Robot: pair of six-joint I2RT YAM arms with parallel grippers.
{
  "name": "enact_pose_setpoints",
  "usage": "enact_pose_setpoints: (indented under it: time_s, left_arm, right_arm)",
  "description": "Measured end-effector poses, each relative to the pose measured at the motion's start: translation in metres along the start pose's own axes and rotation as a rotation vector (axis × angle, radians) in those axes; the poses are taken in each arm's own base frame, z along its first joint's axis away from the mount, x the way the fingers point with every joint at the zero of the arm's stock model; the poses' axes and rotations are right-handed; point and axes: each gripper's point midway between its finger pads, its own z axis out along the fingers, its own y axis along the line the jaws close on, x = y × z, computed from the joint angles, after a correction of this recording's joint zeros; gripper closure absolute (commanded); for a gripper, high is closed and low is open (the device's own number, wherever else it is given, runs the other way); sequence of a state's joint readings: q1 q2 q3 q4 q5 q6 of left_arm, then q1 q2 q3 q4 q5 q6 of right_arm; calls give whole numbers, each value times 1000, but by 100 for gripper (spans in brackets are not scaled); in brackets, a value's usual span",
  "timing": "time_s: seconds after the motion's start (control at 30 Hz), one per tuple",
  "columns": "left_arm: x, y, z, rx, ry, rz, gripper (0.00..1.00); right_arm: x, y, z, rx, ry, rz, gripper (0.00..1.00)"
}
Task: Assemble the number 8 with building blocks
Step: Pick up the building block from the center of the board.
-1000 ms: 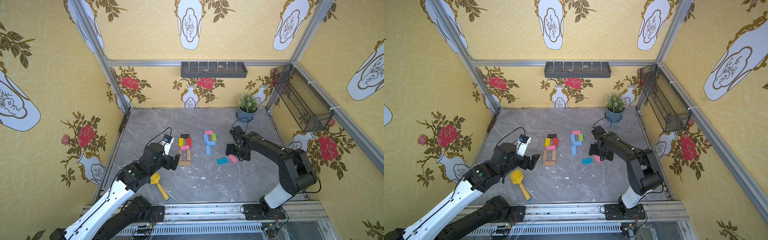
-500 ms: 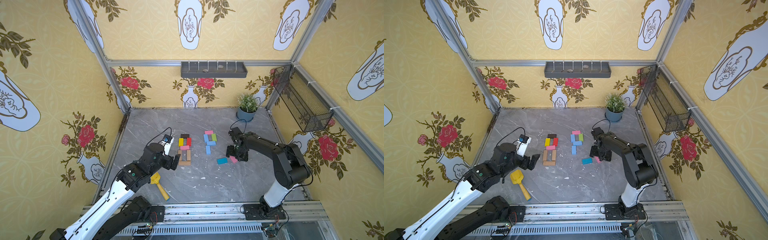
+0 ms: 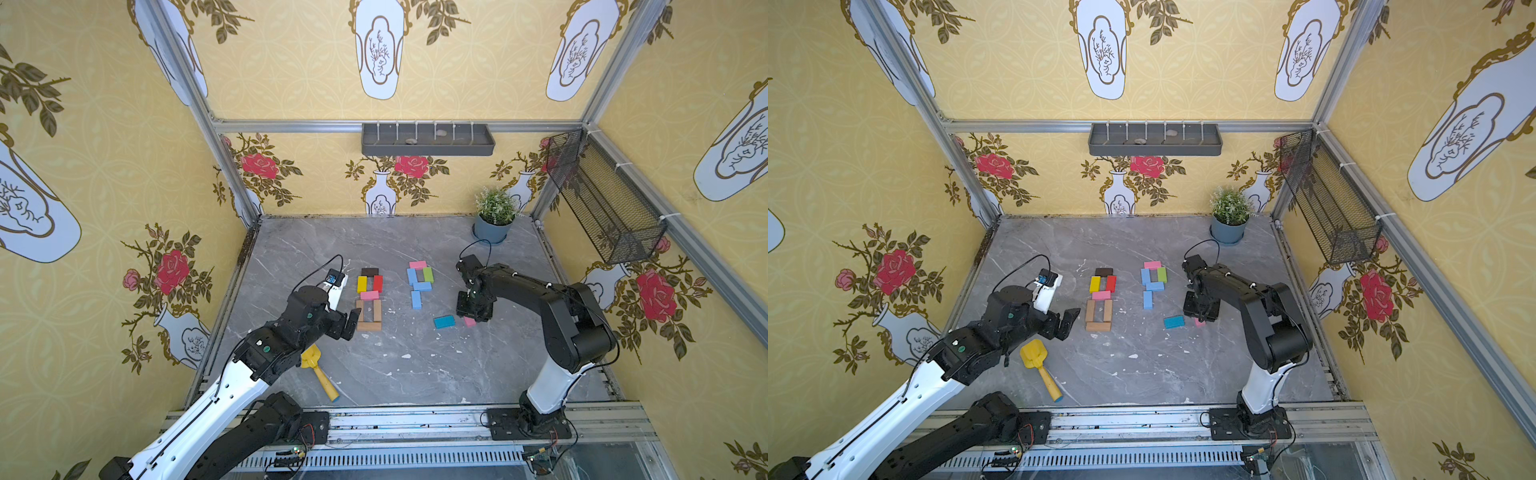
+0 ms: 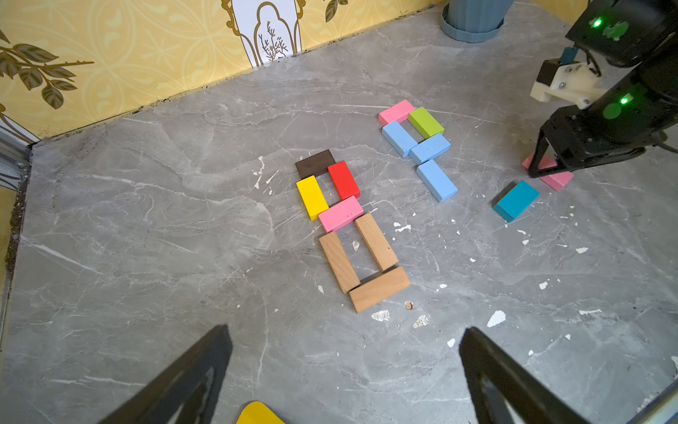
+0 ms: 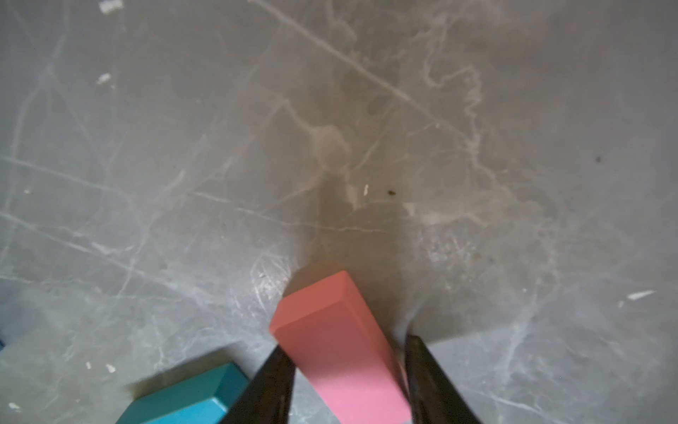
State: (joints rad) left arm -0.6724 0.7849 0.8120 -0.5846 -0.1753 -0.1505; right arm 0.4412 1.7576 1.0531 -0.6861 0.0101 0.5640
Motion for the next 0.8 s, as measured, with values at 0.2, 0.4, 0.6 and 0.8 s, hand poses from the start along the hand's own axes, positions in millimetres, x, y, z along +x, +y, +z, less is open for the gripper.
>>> enact_pose_setpoints:
  time_s: [0.2, 0.4, 0.6, 0.8]
  left_arm:
    - [0, 0, 0, 0, 0, 0, 0]
    - [0, 0, 0, 0, 0, 0, 0]
    - [0, 0, 0, 0, 0, 0, 0]
    - [0, 0, 0, 0, 0, 0, 0]
  right_arm:
    - [-1, 0, 1, 2, 7, 2, 78]
    - [-4, 3, -1, -4, 4, 2, 85]
    - [-18, 17, -14, -26, -42, -37, 86]
    - [-29, 48, -32, -65, -104, -136, 85]
